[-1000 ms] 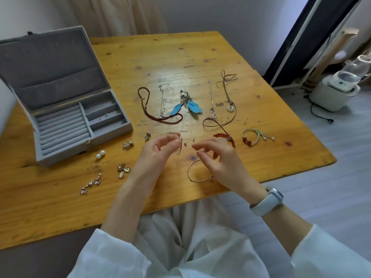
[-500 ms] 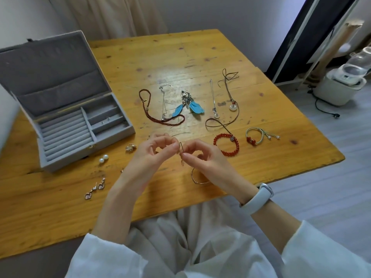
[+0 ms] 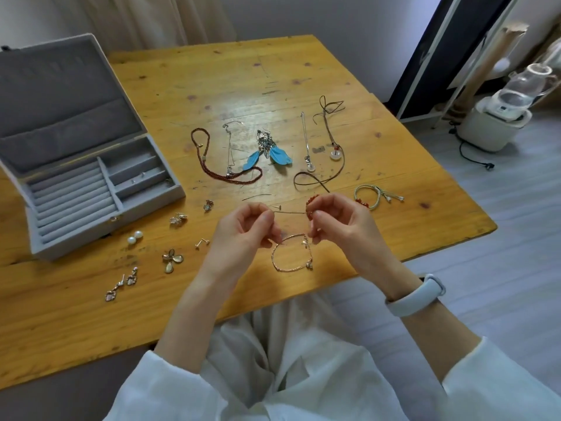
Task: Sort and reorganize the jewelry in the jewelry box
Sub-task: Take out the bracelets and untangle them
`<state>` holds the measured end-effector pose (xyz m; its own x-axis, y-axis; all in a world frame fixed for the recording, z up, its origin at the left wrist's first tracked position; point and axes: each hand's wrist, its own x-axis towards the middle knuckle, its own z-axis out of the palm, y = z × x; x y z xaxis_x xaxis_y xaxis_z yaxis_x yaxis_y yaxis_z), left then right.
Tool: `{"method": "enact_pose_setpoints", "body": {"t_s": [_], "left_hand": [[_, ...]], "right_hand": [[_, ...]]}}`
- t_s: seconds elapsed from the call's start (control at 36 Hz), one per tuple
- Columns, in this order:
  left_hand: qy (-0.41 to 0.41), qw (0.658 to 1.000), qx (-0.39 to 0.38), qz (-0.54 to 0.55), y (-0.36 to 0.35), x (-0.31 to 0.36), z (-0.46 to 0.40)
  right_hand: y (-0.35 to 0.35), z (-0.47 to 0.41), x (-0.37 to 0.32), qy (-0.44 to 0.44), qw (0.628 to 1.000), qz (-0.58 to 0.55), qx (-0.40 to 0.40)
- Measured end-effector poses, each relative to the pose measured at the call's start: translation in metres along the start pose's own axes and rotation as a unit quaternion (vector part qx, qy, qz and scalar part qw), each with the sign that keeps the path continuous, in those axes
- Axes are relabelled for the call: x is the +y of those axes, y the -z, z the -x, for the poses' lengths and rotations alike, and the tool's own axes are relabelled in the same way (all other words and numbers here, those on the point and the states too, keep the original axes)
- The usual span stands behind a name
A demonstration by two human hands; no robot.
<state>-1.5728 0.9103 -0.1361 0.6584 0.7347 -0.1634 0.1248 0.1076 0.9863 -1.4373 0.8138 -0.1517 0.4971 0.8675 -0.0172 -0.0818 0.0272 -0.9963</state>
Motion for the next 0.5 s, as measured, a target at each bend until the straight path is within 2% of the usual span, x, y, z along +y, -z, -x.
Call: {"method": "enact_pose_setpoints", "body": {"t_s": [0.11, 0.22, 0.33, 0.5], "left_hand": [[0.016, 1.000, 0.015, -0.006, -0.024, -0.007, 0.000], [-0.028, 0.990, 0.032, -0.132, -0.048, -0.018, -0.001], [-0.110, 0.943, 0.042, -0.312, -0.063, -0.025, -0.003], [-0.177, 0.870, 0.053, -0.457, -0.072, -0.034, -0.011]], "right_hand": [[0.026, 0.008, 0.000, -0.036, 0.998, 0.022, 0.046], [0.049, 0.015, 0.006, -0.060, 0.980, 0.183, 0.046], [0.059, 0.017, 0.011, -0.044, 0.935, 0.350, 0.046], [0.059, 0.015, 0.016, -0.002, 0.862, 0.502, 0.065]]}}
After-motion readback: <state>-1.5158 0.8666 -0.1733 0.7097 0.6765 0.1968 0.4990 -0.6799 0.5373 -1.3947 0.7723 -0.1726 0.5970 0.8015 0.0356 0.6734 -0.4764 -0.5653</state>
